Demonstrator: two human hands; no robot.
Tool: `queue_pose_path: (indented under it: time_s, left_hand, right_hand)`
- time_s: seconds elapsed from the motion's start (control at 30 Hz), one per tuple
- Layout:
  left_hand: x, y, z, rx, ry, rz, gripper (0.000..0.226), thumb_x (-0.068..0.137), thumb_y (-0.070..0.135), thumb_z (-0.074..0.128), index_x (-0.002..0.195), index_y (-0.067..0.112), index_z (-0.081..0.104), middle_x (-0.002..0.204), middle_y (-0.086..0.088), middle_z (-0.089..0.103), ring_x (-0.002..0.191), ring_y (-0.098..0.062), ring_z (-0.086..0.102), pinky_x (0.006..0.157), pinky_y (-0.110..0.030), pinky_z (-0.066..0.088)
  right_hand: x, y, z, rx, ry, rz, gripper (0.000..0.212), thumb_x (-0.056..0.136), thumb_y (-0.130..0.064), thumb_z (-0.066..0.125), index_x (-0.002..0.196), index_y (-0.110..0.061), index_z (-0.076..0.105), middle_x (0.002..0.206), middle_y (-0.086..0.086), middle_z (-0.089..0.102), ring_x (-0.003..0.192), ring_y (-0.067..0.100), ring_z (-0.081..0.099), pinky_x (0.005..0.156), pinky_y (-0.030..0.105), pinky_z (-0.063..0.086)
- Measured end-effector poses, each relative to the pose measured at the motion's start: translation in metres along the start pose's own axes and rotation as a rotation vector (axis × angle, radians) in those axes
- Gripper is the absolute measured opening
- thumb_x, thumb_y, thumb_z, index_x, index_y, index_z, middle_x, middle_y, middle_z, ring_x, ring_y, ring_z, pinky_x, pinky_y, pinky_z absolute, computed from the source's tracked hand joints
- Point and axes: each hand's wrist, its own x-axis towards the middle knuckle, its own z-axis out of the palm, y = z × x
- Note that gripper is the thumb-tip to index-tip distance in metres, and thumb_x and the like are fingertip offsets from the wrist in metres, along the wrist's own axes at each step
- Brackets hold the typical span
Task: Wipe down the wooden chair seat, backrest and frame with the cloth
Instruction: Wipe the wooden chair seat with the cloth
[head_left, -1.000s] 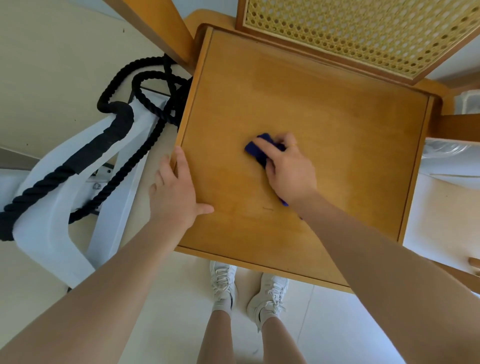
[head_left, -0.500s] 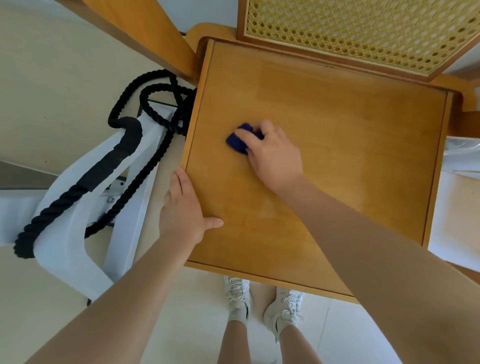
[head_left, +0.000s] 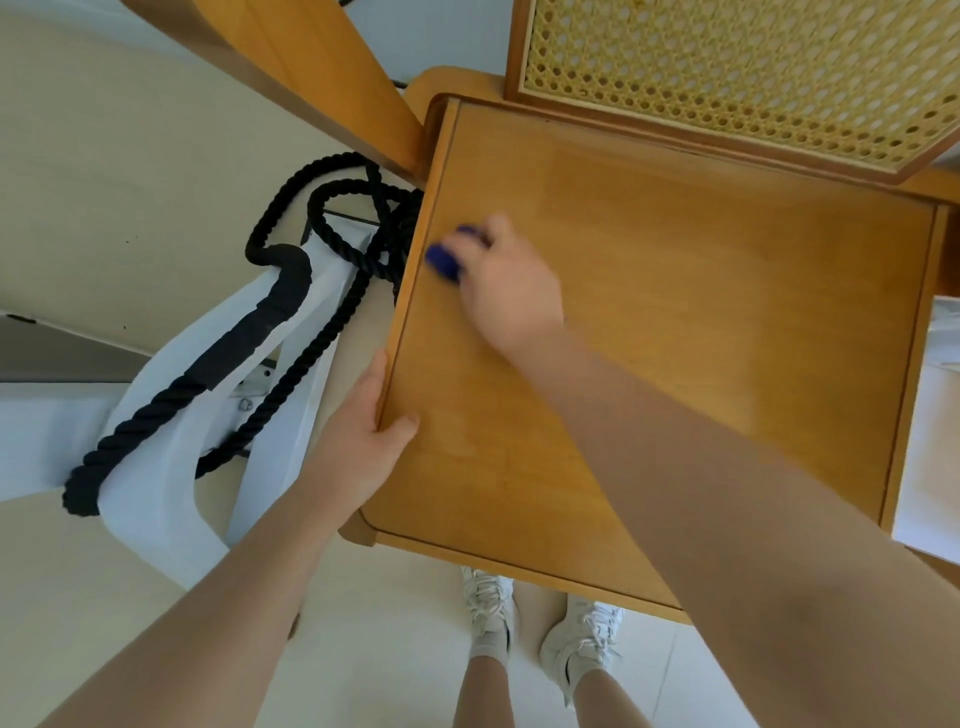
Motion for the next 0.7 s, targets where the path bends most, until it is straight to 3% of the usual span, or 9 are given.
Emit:
queue_pose_path:
  time_s: [0.07, 0.17, 0.27, 0.3, 0.33, 0.4, 0.5, 0.6, 0.7]
  left_hand:
    - [0.0, -0.004, -0.002, -0.048, 0.035, -0.025, 0.062, 0.095, 0.025, 0.043, 0.145, 0.039, 0.009, 0.148, 0.014, 0.028, 0.133, -0.01, 0.032, 0.11, -0.034, 0.027]
    - [0.002, -0.007, -0.003, -0.293, 0.013, -0.055, 0.049, 0.094, 0.032, 0.032, 0.141, 0.045, 0.023, 0.145, 0.018, 0.033, 0.13, -0.005, 0.035, 0.112, -0.036, 0.027]
    - [0.015, -0.001, -0.003, -0.313, 0.037, -0.185, 0.029, 0.089, 0.06, 0.035, 0.103, 0.05, 0.059, 0.109, 0.012, 0.065, 0.097, -0.005, 0.06, 0.08, -0.024, 0.048]
    - [0.023, 0.003, -0.004, -0.321, 0.064, -0.251, 0.029, 0.089, 0.06, 0.037, 0.09, 0.043, 0.061, 0.099, 0.008, 0.066, 0.085, -0.007, 0.06, 0.071, -0.023, 0.045]
    - [0.028, 0.004, -0.004, -0.305, 0.062, -0.293, 0.032, 0.091, 0.056, 0.037, 0.088, 0.034, 0.06, 0.099, 0.005, 0.064, 0.083, -0.01, 0.057, 0.069, -0.026, 0.041]
    - [0.037, 0.009, -0.005, -0.252, 0.115, -0.37, 0.034, 0.097, 0.04, 0.031, 0.102, 0.015, 0.055, 0.115, -0.004, 0.057, 0.097, -0.022, 0.053, 0.078, -0.032, 0.036]
    - [0.016, 0.025, -0.005, -0.107, 0.075, -0.285, 0.05, 0.098, 0.047, 0.02, 0.129, 0.019, 0.048, 0.122, -0.008, 0.054, 0.112, -0.025, 0.049, 0.095, -0.036, 0.036]
    - [-0.012, 0.032, -0.005, -0.006, 0.024, -0.135, 0.051, 0.099, 0.042, 0.023, 0.146, 0.021, 0.023, 0.145, -0.001, 0.037, 0.133, -0.019, 0.033, 0.108, -0.033, 0.024]
    - [-0.006, 0.028, 0.0, 0.131, 0.054, -0.076, 0.052, 0.1, 0.028, 0.028, 0.148, 0.017, 0.011, 0.152, -0.001, 0.024, 0.138, -0.019, 0.026, 0.11, -0.031, 0.02]
  right_hand:
    - [0.021, 0.008, -0.005, 0.021, 0.073, 0.148, 0.034, 0.092, -0.012, 0.046, 0.125, -0.018, 0.052, 0.118, 0.013, 0.045, 0.094, 0.03, 0.052, 0.068, 0.035, 0.046]
    - [0.007, -0.015, -0.003, 0.058, 0.023, 0.015, 0.034, 0.092, -0.006, 0.047, 0.124, -0.011, 0.054, 0.113, 0.02, 0.046, 0.09, 0.033, 0.051, 0.071, 0.043, 0.051]
    - [-0.043, -0.05, 0.0, 0.234, -0.156, -0.151, 0.038, 0.094, 0.006, 0.038, 0.13, 0.005, 0.045, 0.119, 0.034, 0.039, 0.103, 0.048, 0.043, 0.093, 0.048, 0.046]
    - [-0.06, -0.058, 0.003, 0.218, -0.171, -0.193, 0.039, 0.091, 0.006, 0.044, 0.129, 0.002, 0.047, 0.117, 0.032, 0.042, 0.097, 0.047, 0.046, 0.084, 0.049, 0.051]
    - [-0.072, -0.061, 0.001, 0.164, -0.219, -0.21, 0.04, 0.086, 0.003, 0.054, 0.126, -0.004, 0.052, 0.111, 0.026, 0.047, 0.088, 0.042, 0.051, 0.064, 0.044, 0.054]
    - [-0.079, -0.05, 0.001, 0.11, -0.332, -0.277, 0.042, 0.083, -0.004, 0.062, 0.123, -0.014, 0.056, 0.108, 0.017, 0.05, 0.079, 0.033, 0.053, 0.047, 0.032, 0.04]
    - [-0.055, -0.014, -0.012, 0.026, -0.439, -0.37, 0.042, 0.09, -0.013, 0.055, 0.127, -0.031, 0.049, 0.119, 0.008, 0.044, 0.089, 0.027, 0.049, 0.054, 0.029, 0.034]
    - [-0.021, 0.023, -0.028, -0.024, -0.258, -0.117, 0.037, 0.094, -0.015, 0.047, 0.126, -0.033, 0.049, 0.123, 0.01, 0.041, 0.094, 0.033, 0.05, 0.059, 0.033, 0.036]
    - [-0.021, 0.027, -0.028, -0.026, -0.145, 0.035, 0.037, 0.092, -0.009, 0.049, 0.125, -0.024, 0.053, 0.118, 0.014, 0.045, 0.085, 0.035, 0.051, 0.056, 0.035, 0.042]
